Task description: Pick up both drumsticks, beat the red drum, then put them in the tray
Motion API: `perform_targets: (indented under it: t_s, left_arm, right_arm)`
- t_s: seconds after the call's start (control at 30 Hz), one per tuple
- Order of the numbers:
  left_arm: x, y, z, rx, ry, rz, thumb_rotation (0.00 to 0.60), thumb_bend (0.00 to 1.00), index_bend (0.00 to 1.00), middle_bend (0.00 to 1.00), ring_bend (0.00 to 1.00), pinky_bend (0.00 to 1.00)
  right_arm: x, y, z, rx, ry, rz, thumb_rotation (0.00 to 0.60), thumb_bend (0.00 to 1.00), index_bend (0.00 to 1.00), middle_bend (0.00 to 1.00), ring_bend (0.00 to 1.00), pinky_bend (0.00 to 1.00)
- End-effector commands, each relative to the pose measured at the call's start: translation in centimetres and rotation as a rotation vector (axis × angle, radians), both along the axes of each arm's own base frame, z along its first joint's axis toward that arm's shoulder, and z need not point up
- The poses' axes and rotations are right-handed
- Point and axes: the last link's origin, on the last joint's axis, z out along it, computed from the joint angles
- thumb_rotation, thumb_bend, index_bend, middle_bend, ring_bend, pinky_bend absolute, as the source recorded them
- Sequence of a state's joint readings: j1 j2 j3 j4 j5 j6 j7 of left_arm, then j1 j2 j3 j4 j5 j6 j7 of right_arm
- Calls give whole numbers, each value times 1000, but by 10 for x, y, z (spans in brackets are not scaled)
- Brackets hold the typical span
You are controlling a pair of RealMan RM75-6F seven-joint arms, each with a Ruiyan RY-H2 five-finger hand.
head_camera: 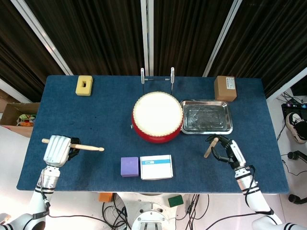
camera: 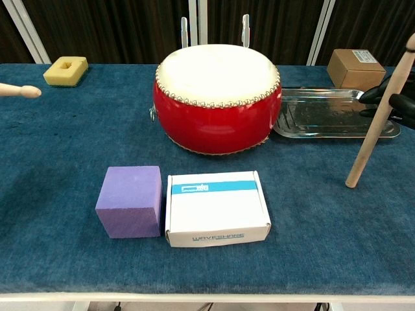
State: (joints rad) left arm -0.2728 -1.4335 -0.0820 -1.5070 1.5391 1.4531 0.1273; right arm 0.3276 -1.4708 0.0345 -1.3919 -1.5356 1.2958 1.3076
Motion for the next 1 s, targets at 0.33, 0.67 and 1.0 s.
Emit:
perform_targets:
  t_s: [0.33,0.67,1.0]
  left_arm:
    - [-2,0,-1,-13,-1,7,600,641,992,1000,1000,1000]
    - [-6,-2,0,-19,0,13,600,642,991,1000,1000,1000]
    - [-8,-6,1,-26,4,16,600,642,990,1000,1000,1000]
  right_arm:
    - [-24,-24,-9,118,-406,-102,600,265,487,432,208,253]
    - [-26,-24,-16,114,-426,-71,600,194,449,461,254,285]
    - [-12,-12,-35,160,-302,28,600,176,540,509,301,332]
